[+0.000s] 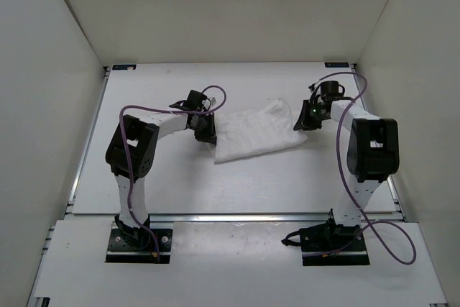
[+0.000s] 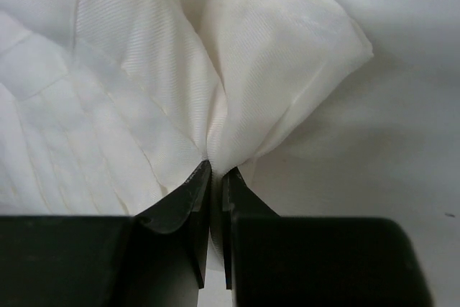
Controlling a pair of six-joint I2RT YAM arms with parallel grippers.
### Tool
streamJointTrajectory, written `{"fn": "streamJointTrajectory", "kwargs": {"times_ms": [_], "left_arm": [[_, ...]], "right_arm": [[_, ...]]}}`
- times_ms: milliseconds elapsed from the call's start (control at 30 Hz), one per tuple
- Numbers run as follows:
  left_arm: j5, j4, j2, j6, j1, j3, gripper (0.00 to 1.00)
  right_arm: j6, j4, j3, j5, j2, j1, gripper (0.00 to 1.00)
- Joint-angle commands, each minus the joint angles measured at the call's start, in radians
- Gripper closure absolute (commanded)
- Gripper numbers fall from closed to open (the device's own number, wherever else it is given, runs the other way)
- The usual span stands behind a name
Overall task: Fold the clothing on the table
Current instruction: Fold the skirt
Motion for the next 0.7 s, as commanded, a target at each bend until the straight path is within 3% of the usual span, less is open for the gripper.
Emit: {"fn": "streamJointTrajectory", "kwargs": {"times_ms": [0,267,667], "left_arm": [[0.015,0.019,0.027,-0.003,-0.012,0.030,1.00],[0.007,0.016,0.079,-0.025,-0.032,0.058,1.00],[0.083,0.048,0.174,-0.063,-0.015,0.154,1.00]], "right_arm": [[-0.024,-0.026,0.101,-0.011,-0.049,0.044,1.00],[-0.038,-0.083,0.245,-0.080,-0.088,0.159,1.00],[0.029,0.000,0.225,-0.215,-0.064,0.426,1.00]]}}
